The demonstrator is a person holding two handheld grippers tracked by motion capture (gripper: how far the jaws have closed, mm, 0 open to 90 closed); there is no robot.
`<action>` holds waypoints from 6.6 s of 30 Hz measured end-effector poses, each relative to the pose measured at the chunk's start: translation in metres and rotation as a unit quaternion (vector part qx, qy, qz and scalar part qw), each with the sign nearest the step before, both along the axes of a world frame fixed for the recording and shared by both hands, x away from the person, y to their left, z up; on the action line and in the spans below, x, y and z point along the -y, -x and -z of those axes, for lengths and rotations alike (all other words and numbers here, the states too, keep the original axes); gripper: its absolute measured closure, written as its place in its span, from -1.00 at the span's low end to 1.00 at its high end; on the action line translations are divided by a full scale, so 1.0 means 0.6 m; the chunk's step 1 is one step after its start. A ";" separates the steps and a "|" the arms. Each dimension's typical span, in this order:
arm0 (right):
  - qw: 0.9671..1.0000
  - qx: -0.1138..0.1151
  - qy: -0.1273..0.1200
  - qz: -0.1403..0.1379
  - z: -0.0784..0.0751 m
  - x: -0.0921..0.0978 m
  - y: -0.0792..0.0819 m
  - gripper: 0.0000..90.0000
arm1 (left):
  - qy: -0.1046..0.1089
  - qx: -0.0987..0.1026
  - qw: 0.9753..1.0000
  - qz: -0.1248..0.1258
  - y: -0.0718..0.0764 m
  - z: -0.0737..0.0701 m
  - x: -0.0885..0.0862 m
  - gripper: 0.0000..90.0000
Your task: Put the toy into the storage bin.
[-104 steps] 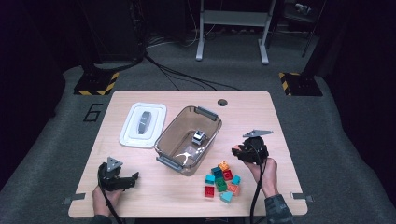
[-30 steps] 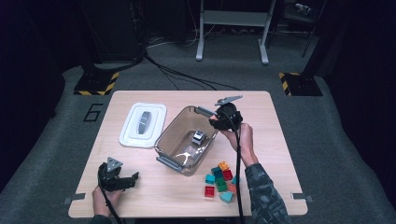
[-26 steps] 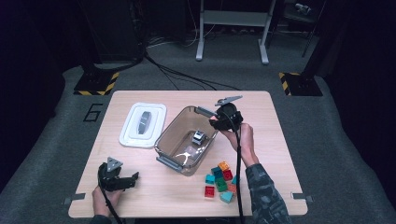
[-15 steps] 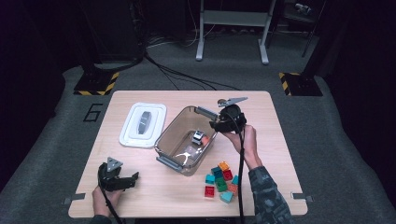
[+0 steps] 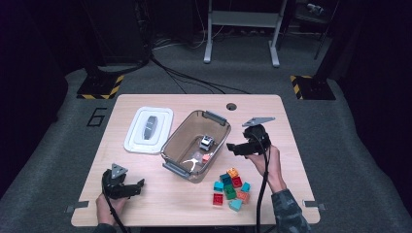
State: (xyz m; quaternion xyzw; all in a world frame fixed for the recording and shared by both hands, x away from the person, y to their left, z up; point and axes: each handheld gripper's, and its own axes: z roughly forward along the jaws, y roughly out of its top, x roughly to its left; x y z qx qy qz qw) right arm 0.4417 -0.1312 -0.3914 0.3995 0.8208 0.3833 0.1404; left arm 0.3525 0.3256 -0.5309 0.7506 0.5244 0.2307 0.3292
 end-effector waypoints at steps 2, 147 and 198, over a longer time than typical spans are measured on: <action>1.000 -0.007 -0.002 0.003 0.011 0.010 0.007 -0.69 | 0.000 0.000 1.000 0.000 0.000 0.000 0.000 -0.79; 1.000 0.017 0.007 0.010 -0.017 0.011 0.008 0.31 | 0.000 -0.003 1.000 0.004 -0.001 -0.001 0.002 -0.76; 0.994 -0.012 0.100 -0.044 -0.013 -0.104 -0.080 0.15 | 0.002 0.000 1.000 0.005 -0.002 -0.001 0.002 -0.75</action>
